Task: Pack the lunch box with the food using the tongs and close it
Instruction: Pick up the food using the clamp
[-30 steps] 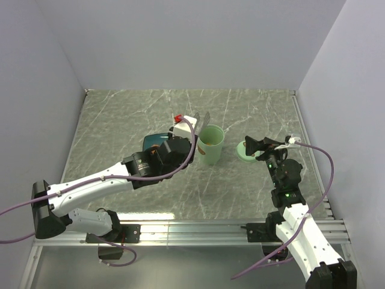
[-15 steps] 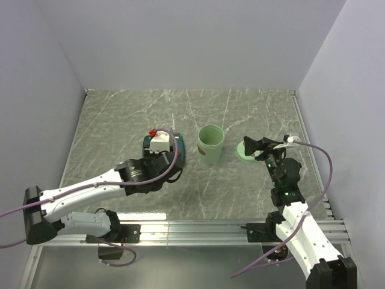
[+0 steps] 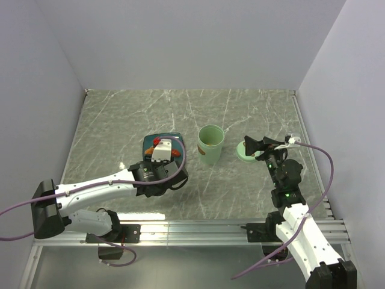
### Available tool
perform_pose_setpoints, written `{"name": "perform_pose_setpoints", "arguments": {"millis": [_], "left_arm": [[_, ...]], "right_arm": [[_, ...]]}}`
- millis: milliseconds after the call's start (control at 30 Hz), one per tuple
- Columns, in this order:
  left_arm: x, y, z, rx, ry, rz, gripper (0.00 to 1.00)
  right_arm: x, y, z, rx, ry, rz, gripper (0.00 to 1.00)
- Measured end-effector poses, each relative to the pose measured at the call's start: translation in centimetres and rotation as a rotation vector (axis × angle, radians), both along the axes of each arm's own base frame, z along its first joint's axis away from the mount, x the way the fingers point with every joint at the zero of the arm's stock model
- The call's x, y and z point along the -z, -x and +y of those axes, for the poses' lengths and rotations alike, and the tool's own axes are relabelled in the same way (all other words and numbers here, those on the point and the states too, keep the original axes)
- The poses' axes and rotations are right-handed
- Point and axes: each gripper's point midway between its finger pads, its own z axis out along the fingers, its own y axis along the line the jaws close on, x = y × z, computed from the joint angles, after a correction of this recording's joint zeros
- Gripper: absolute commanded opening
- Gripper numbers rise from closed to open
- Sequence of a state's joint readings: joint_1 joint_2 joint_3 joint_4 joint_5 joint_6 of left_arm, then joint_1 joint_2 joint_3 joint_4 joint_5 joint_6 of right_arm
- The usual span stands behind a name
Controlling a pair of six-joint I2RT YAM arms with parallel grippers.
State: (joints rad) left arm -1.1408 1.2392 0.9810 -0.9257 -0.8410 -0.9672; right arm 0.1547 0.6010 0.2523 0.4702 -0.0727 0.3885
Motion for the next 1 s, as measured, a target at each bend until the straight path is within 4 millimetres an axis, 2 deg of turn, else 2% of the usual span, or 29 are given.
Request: {"name": "perform_pose_setpoints", "arguments": {"millis": [133, 400, 800, 900, 1000], "left_arm": [[0.4, 0.2, -0.2, 0.007, -0.004, 0.017, 0.57], [2.5, 0.6, -0.5, 0.023, -0.056, 0.075, 0.56], [3.4, 0.6, -1.5, 0.065, -0.063, 0.102, 0.53], [3.6, 0.7, -1.4, 0.068, -0.072, 0.105, 0.50], [3.6, 0.7, -1.3, 0.069, -0.075, 0.105, 0.41]], "right_arm": [[-0.3, 0.1, 0.0, 0.000, -0.002, -0.009, 1.00], [-0.3, 0.1, 0.0, 0.000, -0.002, -0.012, 1.00], [-0.3, 0.1, 0.0, 0.000, -0.002, -0.012, 1.00], [-0.3, 0.1, 0.0, 0.000, -0.002, -0.012, 1.00], [-0.4, 0.1, 0.0, 0.000, -0.003, -0.012, 1.00]]}}
